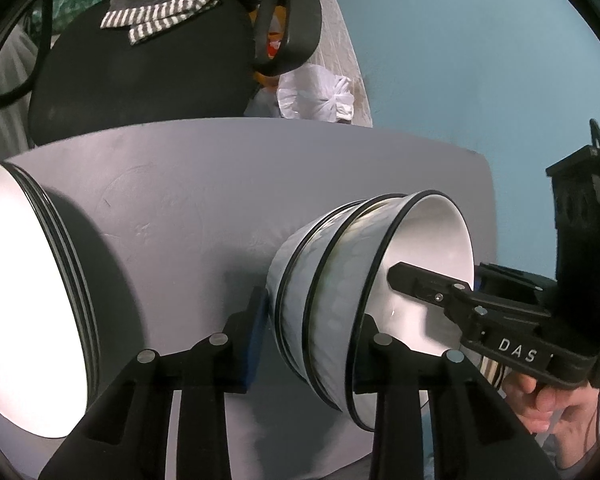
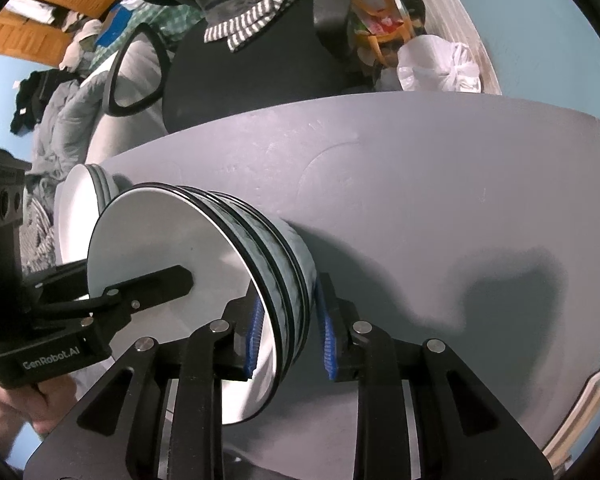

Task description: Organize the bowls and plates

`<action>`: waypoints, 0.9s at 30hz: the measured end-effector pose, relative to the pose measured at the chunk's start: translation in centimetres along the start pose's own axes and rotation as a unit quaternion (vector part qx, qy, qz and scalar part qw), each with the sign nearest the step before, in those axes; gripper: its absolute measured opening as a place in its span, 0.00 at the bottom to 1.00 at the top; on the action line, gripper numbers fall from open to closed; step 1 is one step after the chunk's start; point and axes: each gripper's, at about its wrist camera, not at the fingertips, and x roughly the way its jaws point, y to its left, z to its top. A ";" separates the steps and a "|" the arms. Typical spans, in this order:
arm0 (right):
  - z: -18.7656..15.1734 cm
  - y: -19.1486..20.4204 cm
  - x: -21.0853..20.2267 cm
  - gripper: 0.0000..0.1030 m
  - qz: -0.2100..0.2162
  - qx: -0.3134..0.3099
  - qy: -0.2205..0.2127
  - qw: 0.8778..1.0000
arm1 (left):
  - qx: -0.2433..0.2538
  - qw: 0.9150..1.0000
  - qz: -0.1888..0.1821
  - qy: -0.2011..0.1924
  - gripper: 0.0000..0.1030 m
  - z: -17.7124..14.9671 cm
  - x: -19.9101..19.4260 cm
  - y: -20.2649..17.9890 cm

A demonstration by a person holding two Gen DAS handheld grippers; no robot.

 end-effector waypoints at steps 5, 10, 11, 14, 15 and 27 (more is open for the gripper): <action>-0.2 0.7 -0.1 0.22 -0.021 0.000 -0.004 1.000 | -0.002 1.000 0.016 -0.007 0.25 -0.1 -0.3 -0.2; -0.5 0.3 -0.1 0.20 -0.002 0.018 0.005 1.000 | -0.011 1.000 0.022 -0.008 0.22 -0.4 -0.7 0.3; -0.7 0.4 -0.1 0.19 0.000 0.020 0.007 1.000 | -0.010 1.000 0.023 -0.007 0.22 -0.5 -0.8 0.4; -1.3 0.9 0.1 0.19 0.000 0.024 0.007 1.000 | -0.011 0.999 0.029 -0.006 0.22 -0.9 -1.0 0.8; -1.4 1.0 0.2 0.19 0.002 0.027 0.007 1.000 | -0.012 0.999 0.032 -0.007 0.22 -1.1 -1.1 0.9; -2.1 2.8 0.7 0.19 0.008 0.026 0.012 1.000 | -0.018 0.999 0.037 -0.009 0.21 -2.8 -2.3 2.2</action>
